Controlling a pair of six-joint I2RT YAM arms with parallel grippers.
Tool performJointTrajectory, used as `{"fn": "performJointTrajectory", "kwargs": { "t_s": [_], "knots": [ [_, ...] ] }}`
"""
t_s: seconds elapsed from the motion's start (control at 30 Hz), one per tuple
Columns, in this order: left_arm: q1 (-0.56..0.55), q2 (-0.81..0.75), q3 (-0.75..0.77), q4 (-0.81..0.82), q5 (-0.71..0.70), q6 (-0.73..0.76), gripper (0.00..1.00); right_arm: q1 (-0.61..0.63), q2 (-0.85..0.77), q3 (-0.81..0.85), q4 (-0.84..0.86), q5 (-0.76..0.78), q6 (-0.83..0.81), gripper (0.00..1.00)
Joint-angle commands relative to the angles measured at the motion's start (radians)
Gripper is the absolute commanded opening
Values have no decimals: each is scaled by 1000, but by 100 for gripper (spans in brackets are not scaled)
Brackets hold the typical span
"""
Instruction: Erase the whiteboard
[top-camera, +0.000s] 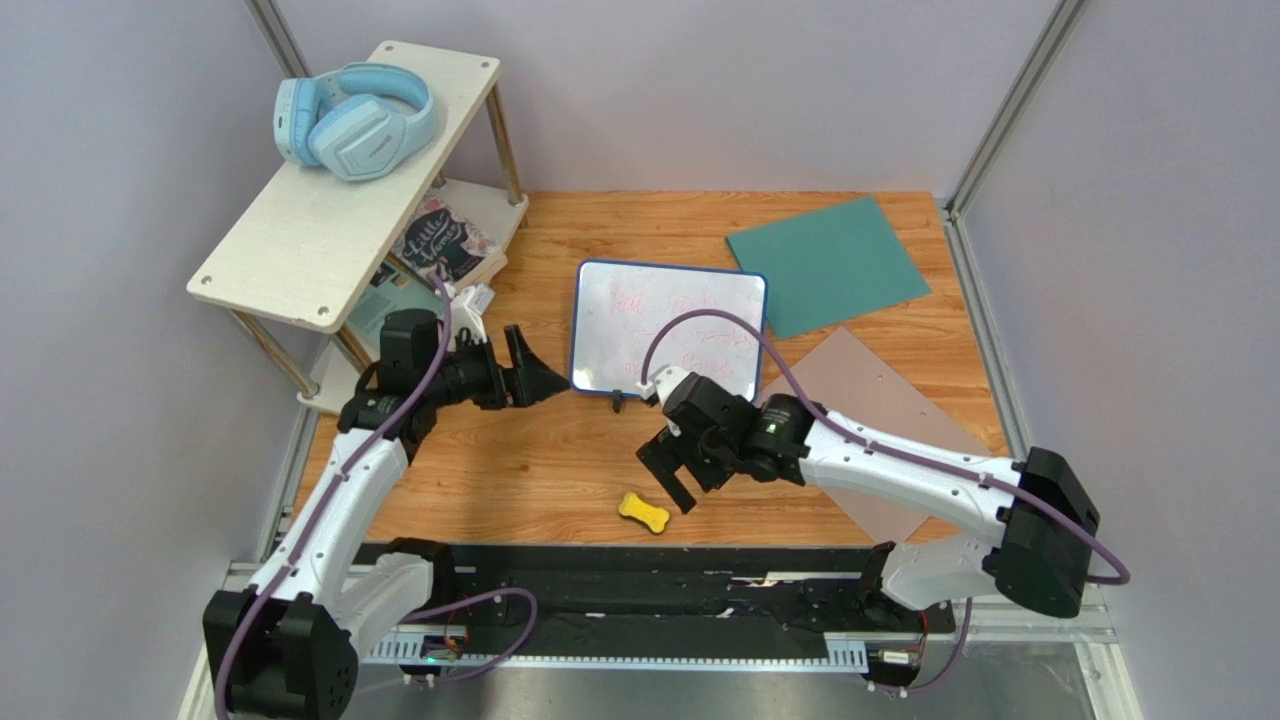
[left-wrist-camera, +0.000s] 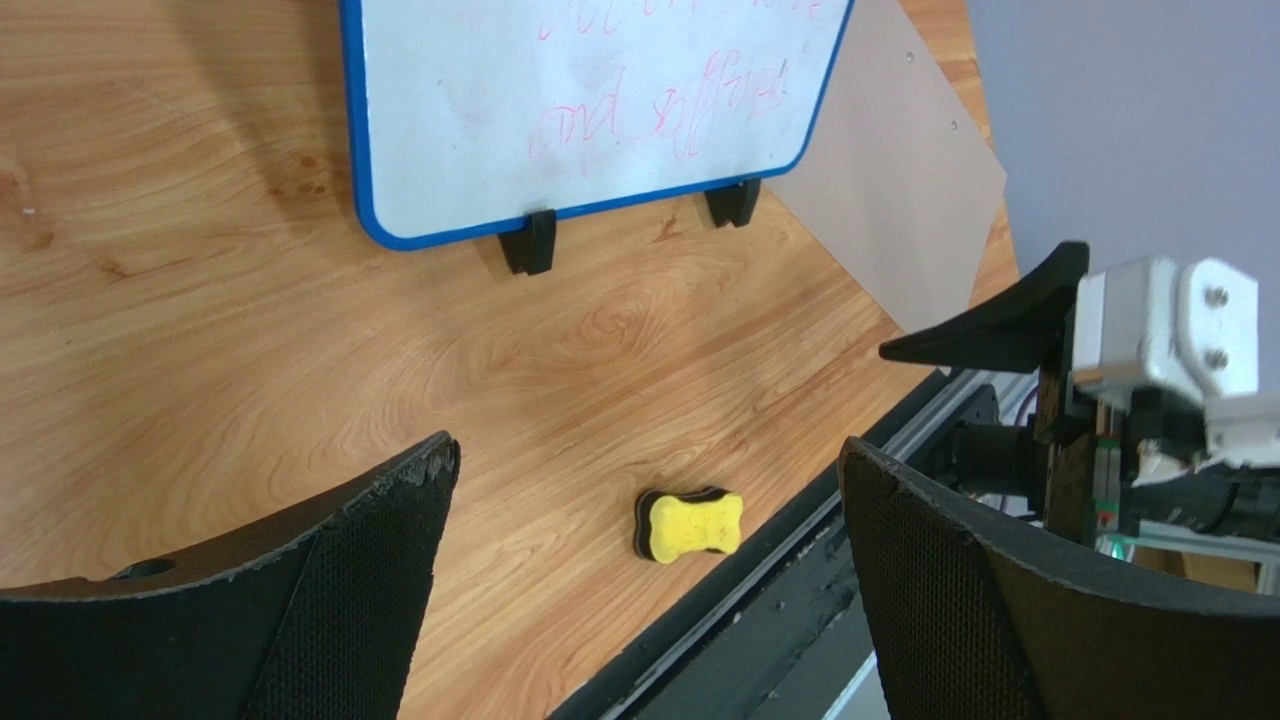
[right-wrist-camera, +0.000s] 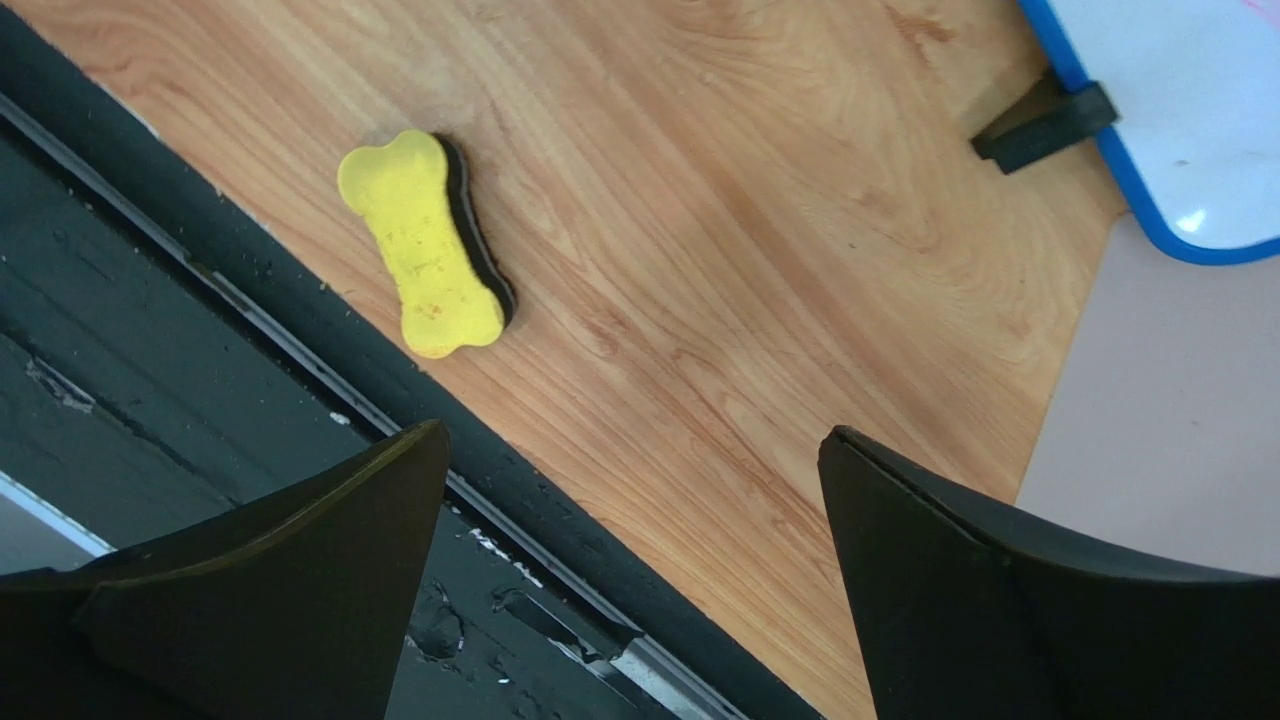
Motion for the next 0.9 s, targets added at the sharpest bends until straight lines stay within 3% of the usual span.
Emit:
{"fn": "performJointTrajectory", "kwargs": {
  "t_s": [0.0,0.4,0.53,0.87],
  "knots": [
    [8,-1,49,-82,-33,51,99,68,58,61,7,-39,-72,97],
    [8,48,57,-92,13,89,99,100,358,277,-111,-262,-204,84],
    [8,24,60,-90,-5,87,99,100,452,343,-152,-326,-238,75],
    [8,-13,97,-161,-164,32,98,113,561,375,-197,-291,-239,63]
  ]
}}
